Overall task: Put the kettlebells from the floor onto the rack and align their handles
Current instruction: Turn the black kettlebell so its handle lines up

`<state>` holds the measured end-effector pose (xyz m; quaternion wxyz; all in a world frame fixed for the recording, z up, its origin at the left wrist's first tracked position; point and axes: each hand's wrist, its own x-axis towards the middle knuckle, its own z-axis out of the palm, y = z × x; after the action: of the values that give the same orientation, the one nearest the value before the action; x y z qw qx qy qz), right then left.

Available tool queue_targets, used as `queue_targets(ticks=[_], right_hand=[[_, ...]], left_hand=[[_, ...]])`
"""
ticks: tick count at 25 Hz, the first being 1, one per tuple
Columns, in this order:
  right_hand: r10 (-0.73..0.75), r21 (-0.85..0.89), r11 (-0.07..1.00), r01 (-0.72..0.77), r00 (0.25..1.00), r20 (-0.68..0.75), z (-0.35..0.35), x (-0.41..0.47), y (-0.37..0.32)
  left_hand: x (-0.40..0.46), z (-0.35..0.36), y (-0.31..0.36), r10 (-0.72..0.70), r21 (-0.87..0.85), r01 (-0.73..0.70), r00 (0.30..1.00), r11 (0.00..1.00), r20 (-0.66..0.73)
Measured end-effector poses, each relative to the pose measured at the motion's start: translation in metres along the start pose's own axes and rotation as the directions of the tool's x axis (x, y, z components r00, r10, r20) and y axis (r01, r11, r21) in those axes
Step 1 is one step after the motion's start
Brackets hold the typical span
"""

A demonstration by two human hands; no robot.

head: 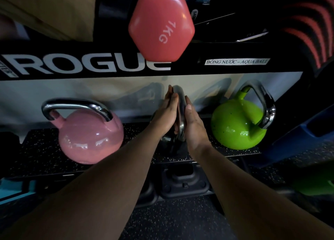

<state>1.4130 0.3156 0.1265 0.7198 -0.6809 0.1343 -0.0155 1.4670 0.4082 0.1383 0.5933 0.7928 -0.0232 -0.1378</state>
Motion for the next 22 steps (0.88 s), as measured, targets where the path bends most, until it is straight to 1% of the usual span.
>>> queue_targets(ticks=[3, 8, 12, 16, 19, 21, 22], right_hand=[[0.013, 0.027, 1.0, -0.014, 1.0, 0.02, -0.001, 0.002, 0.0], [-0.009, -0.062, 0.998, 0.01, 1.0, 0.017, -0.001, -0.001, 0.001], [0.005, -0.076, 0.997, -0.002, 0.999, 0.036, -0.002, -0.002, -0.001], [0.005, -0.1, 0.995, 0.001, 0.998, 0.064, -0.004, -0.006, -0.005], [0.028, -0.189, 0.982, -0.011, 0.996, 0.086, -0.011, -0.006, -0.018], [0.056, -0.264, 0.964, -0.042, 0.997, 0.047, -0.018, -0.002, -0.032], [0.04, -0.354, 0.934, -0.039, 0.999, -0.004, -0.022, 0.0, -0.04]], left_hand=[[0.001, 0.001, -0.001, 0.002, -0.011, -0.002, 1.0, 1.0, -0.017], [-0.002, 0.0, -0.001, -0.005, 0.019, 0.005, 0.999, 1.0, -0.035], [-0.002, -0.002, 0.0, -0.008, 0.034, 0.009, 1.0, 0.999, -0.023], [-0.002, 0.001, -0.005, 0.012, 0.041, -0.01, 0.998, 0.999, -0.057], [-0.008, -0.001, -0.008, 0.006, 0.027, -0.005, 0.999, 1.0, -0.043], [-0.018, -0.011, -0.014, 0.007, 0.097, -0.004, 0.999, 0.995, -0.036], [-0.027, -0.018, -0.017, 0.029, 0.163, -0.021, 0.999, 0.986, -0.046]])
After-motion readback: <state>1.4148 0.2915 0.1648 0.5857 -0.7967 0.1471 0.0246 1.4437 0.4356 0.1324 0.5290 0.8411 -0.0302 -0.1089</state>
